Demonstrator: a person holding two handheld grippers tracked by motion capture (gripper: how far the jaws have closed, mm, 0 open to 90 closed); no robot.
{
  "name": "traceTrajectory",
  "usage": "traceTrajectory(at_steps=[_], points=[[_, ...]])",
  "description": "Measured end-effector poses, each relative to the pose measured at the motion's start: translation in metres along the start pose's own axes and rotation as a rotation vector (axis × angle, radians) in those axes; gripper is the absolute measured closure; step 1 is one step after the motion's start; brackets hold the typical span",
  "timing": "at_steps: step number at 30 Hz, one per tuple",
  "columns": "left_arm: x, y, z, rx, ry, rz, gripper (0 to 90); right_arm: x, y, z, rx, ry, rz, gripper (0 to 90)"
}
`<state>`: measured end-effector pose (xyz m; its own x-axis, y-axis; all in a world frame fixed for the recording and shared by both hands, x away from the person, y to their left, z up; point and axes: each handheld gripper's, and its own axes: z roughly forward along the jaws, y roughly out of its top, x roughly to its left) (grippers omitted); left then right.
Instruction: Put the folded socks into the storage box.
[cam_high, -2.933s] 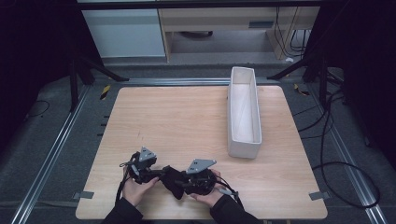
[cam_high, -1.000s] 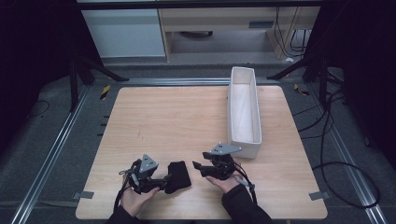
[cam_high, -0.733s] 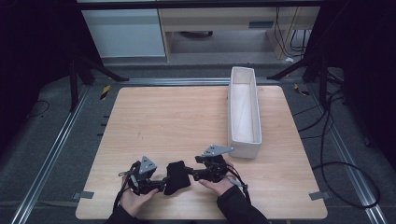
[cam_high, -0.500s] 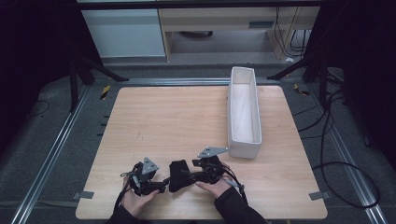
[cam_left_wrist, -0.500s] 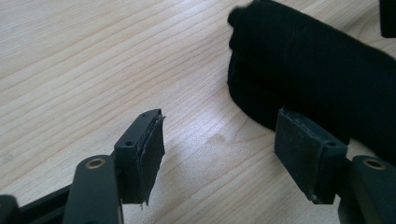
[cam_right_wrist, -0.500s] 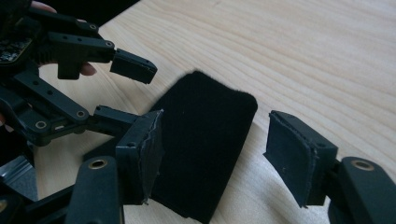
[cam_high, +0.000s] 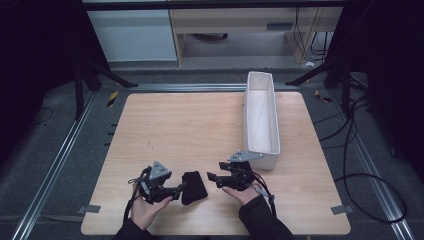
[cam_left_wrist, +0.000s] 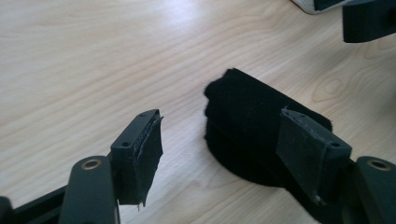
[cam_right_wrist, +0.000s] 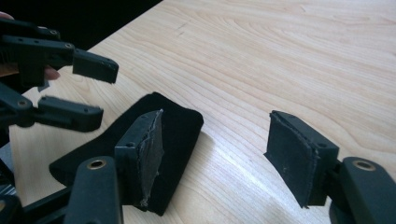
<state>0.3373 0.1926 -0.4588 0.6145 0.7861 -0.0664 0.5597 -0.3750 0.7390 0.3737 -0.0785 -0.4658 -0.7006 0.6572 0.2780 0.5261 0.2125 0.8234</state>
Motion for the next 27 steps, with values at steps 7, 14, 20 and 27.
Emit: traceTrajectory(at_steps=[7,14,20,27], points=[[-0.004,-0.004,0.010,0.039,0.002,0.017,29.7,0.003,-0.002,0.007,0.019,0.014,-0.003,35.5],[-0.001,-0.009,0.010,0.047,0.002,0.017,29.5,0.007,-0.009,0.020,0.072,0.049,0.005,34.0],[0.001,-0.013,0.009,0.047,0.013,0.023,28.6,0.009,-0.012,0.025,0.093,0.070,0.017,34.0],[0.003,-0.018,0.007,0.059,0.041,0.035,28.3,0.014,-0.013,0.033,0.116,0.103,0.014,33.5]])
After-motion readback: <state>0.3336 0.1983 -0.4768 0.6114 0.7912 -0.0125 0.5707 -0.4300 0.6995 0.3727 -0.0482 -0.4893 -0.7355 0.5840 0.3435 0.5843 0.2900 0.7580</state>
